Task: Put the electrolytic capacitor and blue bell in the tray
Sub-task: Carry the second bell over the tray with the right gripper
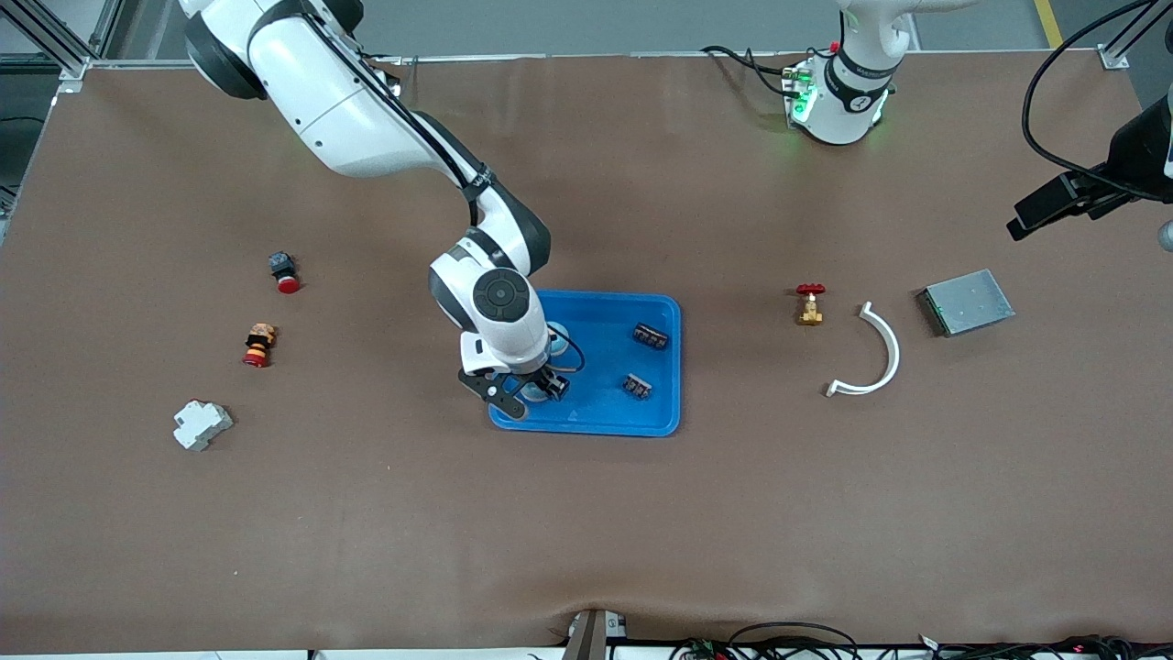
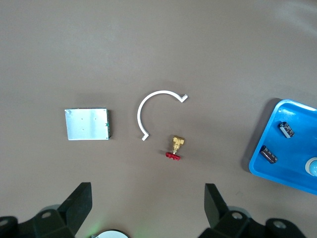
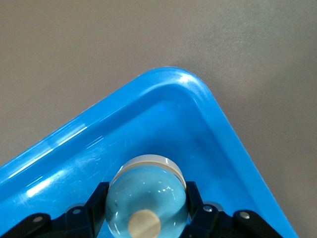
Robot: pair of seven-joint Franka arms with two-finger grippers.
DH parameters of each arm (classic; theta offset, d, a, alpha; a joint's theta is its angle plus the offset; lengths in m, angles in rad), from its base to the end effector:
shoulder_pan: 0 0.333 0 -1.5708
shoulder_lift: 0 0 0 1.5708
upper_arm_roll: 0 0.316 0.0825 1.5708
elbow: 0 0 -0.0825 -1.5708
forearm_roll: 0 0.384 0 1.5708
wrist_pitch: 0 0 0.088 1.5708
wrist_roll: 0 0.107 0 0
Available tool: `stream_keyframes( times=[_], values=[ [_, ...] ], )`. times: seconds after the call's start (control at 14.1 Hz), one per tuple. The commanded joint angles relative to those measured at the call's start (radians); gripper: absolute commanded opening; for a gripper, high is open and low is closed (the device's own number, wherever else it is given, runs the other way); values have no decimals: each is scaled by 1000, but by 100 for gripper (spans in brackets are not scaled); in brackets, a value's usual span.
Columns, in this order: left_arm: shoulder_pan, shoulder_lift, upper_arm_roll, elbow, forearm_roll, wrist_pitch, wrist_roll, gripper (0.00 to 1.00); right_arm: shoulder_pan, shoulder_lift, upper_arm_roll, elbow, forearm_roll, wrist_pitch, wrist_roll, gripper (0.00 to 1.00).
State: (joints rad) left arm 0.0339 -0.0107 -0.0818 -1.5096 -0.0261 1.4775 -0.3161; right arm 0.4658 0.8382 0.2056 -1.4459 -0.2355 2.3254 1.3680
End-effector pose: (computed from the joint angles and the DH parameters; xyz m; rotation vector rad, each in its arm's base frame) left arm 0.5411 -0.0292 0.6509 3.0929 0.4139 -0.0400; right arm 0.5903 0.4274 0.1999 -2.9570 0.9331 -0.0848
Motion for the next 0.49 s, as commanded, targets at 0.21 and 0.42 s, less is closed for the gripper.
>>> stream_keyframes(
  times=[0.21, 0.42],
  values=[
    [0, -28, 11, -41, -3, 17, 26, 100, 8, 48, 8, 39, -18, -4, 29, 0],
    [6, -28, 11, -37, -3, 18, 35, 100, 8, 61, 8, 39, -18, -1, 31, 0]
  ],
)
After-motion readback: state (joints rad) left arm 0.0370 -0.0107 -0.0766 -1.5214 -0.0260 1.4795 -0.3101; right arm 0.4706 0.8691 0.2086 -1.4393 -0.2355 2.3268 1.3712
